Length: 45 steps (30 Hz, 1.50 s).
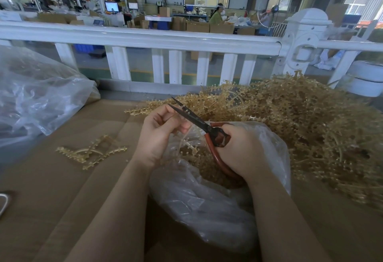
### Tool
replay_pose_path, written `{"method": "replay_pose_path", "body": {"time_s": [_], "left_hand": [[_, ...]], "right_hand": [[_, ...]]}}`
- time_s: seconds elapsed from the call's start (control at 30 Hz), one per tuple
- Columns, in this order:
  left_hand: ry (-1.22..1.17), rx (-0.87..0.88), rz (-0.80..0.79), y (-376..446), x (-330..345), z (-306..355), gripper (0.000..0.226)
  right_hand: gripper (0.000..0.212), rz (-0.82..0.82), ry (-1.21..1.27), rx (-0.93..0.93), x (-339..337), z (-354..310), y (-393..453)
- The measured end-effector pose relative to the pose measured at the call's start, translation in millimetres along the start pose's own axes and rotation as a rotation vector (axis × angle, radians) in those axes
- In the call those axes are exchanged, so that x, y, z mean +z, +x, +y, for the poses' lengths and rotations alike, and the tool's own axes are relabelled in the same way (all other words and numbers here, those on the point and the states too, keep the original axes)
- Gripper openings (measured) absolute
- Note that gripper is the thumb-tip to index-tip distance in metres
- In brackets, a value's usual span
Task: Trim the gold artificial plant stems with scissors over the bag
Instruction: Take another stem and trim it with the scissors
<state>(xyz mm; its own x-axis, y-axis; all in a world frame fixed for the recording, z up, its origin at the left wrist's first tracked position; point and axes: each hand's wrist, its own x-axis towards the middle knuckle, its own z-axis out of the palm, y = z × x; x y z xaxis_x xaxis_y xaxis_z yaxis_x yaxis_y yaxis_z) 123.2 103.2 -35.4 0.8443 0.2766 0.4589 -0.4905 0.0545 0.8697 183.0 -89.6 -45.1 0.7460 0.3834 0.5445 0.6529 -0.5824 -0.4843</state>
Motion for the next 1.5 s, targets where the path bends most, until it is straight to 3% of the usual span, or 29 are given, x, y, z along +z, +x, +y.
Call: {"method": "replay_pose_path", "body": {"time_s": [0.2, 0.87, 1.23, 1.5], "left_hand": [[0.084, 0.016, 0.038, 1, 2, -3, 0.011], [0.067, 0.007, -0.005, 1, 11, -5, 0.010], [0.209, 0.021, -0.017, -3, 19, 0, 0.022], [0.214, 0.006, -0.002, -3, 18, 3, 0.019]], "right_hand": [[0.036, -0.048, -0.030, 0.036, 2, 0, 1], [0.048, 0.059, 0.094, 0.006, 5, -1, 0], [0.035, 0.074, 0.027, 0.017, 5, 1, -1], [0.043, 0.097, 0.018, -0.001, 4, -2, 0]]}}
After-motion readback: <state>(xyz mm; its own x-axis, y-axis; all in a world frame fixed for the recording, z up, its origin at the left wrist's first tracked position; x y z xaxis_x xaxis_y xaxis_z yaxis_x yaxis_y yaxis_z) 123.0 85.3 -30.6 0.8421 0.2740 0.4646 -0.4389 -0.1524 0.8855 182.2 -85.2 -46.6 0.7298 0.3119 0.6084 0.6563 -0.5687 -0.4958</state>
